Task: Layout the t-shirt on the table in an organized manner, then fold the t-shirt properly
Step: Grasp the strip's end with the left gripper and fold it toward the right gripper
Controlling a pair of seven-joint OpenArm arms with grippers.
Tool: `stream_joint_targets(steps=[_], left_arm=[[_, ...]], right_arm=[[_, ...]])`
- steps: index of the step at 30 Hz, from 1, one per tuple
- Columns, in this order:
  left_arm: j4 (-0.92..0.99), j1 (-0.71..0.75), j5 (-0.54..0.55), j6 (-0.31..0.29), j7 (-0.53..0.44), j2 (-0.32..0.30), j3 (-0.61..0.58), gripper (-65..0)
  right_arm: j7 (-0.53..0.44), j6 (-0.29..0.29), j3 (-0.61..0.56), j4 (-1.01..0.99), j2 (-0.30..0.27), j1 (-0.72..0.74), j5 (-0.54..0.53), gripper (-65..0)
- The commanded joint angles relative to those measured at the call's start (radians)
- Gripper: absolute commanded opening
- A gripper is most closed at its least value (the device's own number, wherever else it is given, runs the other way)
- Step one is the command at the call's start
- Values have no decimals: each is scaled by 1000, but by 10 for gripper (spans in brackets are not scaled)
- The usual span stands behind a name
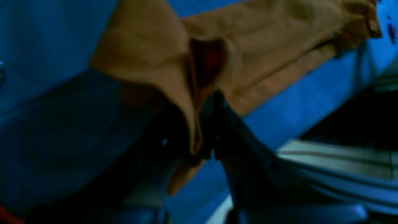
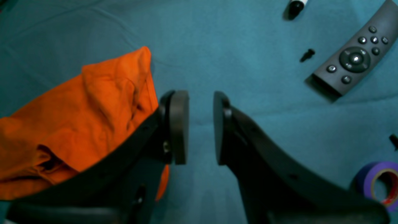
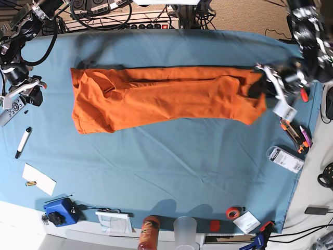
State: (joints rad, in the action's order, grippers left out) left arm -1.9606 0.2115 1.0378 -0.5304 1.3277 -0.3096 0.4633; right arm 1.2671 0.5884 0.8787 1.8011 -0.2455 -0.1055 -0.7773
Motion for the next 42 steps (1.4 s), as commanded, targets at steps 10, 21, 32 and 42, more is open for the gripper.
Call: stream_joint_targets(steps=[10, 21, 32, 42], left_arm=[[-96, -103, -410, 132, -174, 176, -440, -650], [-5, -191, -707, 238, -230, 315, -782, -650], [-25, -200, -706, 276, -254, 315, -803, -343], [-123, -162, -916, 386, -230, 292, -799, -346]], right_arm=[[-25, 3, 4, 18, -18, 8, -19, -503], [-25, 3, 4, 18, -18, 8, -16, -503], [-36, 3, 4, 18, -18, 8, -16, -503], [-36, 3, 5, 18, -21, 8, -25, -503]])
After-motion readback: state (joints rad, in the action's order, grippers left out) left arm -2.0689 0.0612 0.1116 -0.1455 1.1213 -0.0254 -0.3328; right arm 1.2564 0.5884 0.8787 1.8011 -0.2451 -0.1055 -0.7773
